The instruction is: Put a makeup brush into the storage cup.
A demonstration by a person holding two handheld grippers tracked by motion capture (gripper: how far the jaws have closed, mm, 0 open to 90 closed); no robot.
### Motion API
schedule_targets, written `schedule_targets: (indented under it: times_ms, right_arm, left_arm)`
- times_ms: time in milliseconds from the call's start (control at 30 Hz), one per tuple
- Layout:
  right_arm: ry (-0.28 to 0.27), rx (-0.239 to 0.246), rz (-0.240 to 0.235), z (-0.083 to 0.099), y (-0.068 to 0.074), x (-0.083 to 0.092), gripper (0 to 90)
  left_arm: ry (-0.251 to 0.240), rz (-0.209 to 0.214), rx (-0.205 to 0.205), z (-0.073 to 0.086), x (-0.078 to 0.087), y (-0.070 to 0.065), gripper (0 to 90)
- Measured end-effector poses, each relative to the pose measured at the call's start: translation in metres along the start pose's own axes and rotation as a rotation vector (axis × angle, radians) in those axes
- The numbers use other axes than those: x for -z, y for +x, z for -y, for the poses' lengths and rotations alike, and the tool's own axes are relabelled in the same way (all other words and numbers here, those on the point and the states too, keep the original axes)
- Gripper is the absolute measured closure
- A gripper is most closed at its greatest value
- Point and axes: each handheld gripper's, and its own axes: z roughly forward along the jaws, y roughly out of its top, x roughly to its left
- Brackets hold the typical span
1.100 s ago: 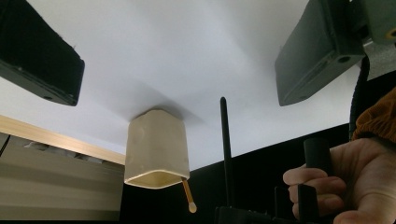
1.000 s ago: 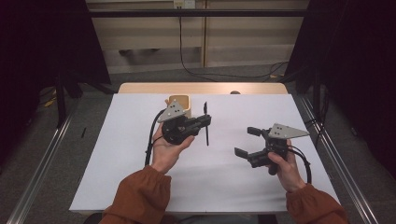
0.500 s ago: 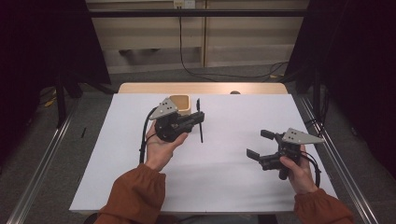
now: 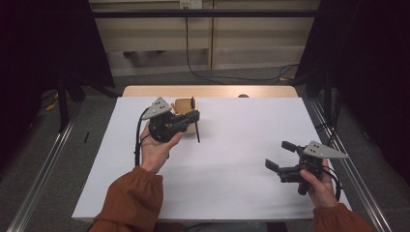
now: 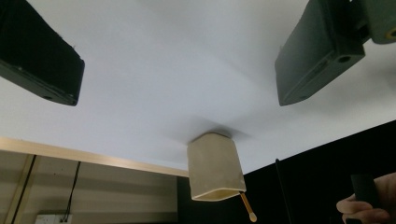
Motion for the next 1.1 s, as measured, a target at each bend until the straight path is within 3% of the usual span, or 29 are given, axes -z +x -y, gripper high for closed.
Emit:
schedule_targets:
  times_ms: [267,567,933,1100]
  right_arm:
    - [-0.009,-0.037,0.058,0.011,-0.001,0.013,0.0]
    - [-0.010,-0.025,0.109,0.025,0.004,0.027,0.0]
    - [-0.004,-0.008,0.106,0.028,0.006,0.028,0.0]
    - [-0.003,-0.005,0.097,0.029,0.007,0.027,0.0]
  left_arm:
    - [0.003,-0.027,0.006,-0.007,0.004,0.015,85.8]
    - [-0.006,-0.052,-0.006,-0.016,0.005,0.023,85.8]
    - [-0.029,-0.090,0.006,-0.024,0.002,0.038,85.8]
    - [-0.029,-0.100,-0.009,-0.031,-0.001,0.041,85.8]
